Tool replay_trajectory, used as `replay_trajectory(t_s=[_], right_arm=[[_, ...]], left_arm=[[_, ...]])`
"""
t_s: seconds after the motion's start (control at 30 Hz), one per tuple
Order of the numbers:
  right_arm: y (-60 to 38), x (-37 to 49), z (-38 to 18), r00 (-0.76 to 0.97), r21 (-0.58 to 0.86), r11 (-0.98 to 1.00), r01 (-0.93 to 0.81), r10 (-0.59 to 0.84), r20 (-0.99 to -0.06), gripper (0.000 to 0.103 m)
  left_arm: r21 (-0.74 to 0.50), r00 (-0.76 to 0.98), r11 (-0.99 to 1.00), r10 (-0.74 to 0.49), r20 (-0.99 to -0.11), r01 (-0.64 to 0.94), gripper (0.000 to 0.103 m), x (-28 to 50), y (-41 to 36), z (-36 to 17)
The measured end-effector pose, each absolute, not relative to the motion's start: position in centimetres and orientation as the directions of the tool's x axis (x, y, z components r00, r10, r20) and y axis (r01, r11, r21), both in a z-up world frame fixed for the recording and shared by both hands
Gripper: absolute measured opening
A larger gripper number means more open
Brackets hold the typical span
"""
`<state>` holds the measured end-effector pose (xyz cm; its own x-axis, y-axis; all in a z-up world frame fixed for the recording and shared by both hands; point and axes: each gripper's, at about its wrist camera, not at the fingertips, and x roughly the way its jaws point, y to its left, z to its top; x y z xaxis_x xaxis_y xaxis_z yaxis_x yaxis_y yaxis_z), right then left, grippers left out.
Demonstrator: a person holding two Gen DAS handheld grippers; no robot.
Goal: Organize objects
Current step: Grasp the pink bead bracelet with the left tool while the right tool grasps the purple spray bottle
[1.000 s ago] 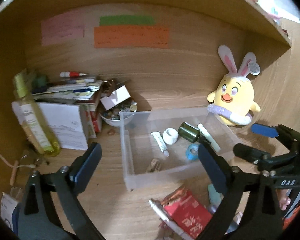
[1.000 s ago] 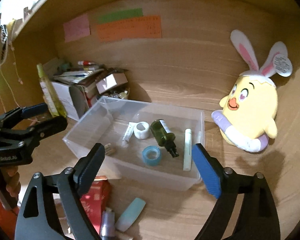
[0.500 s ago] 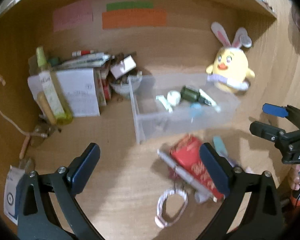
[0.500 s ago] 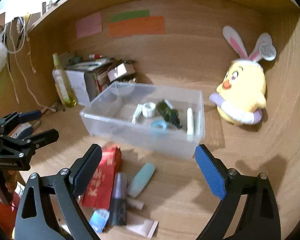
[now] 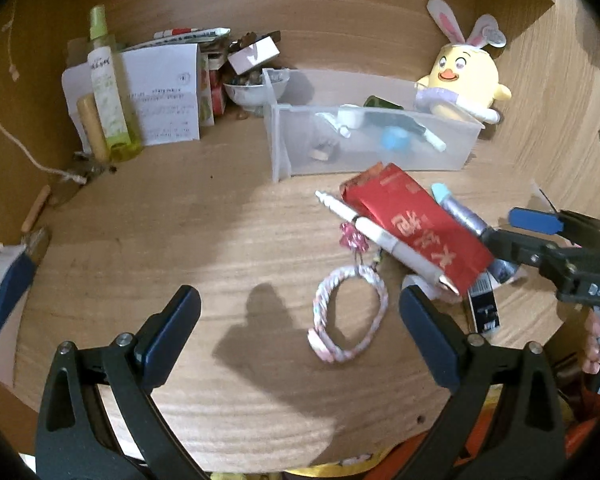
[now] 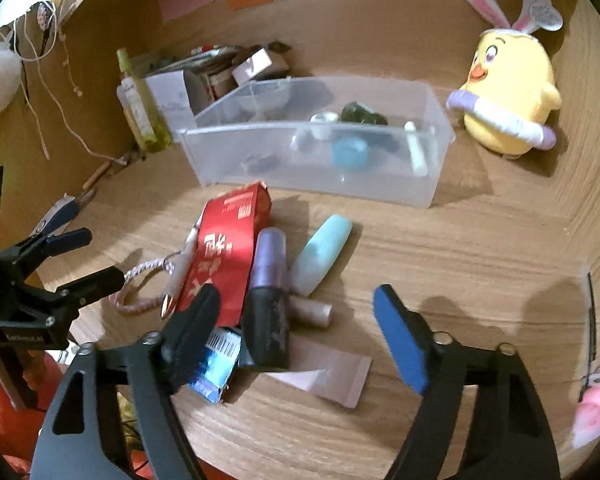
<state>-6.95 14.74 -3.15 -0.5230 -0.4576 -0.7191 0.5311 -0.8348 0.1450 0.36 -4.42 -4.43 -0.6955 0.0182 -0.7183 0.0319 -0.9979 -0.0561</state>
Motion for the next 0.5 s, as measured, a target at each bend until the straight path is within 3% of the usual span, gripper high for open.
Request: replay_trajectory(t_s=[0.13, 0.2, 0.5], right_arm=[[14.2, -6.9, -3.5, -0.513, 0.136, -0.828, 0.545, -0.457, -0.727, 0.054], [13.9, -7.0, -3.6, -0.512, 0.131, -0.825, 0.550, -0.456, -0.728, 0.047], [13.1, -7.3, -4.5, -0.529, 0.091, -0.833, 0.546, -0.428, -0.733, 0.023]], left_arm=[[-0.066, -0.703, -0.997, 0.023, -0.711, 0.035, 0.096, 1.2, -4.1, -4.8], [-0.063, -0.699, -0.998, 0.026, -0.715, 0.027, 0.082, 1.4, -3.9, -4.9], [-0.098, -0.672, -0.994, 0.039, -0.740, 0.050, 0.046, 1.0, -4.3, -6.4]])
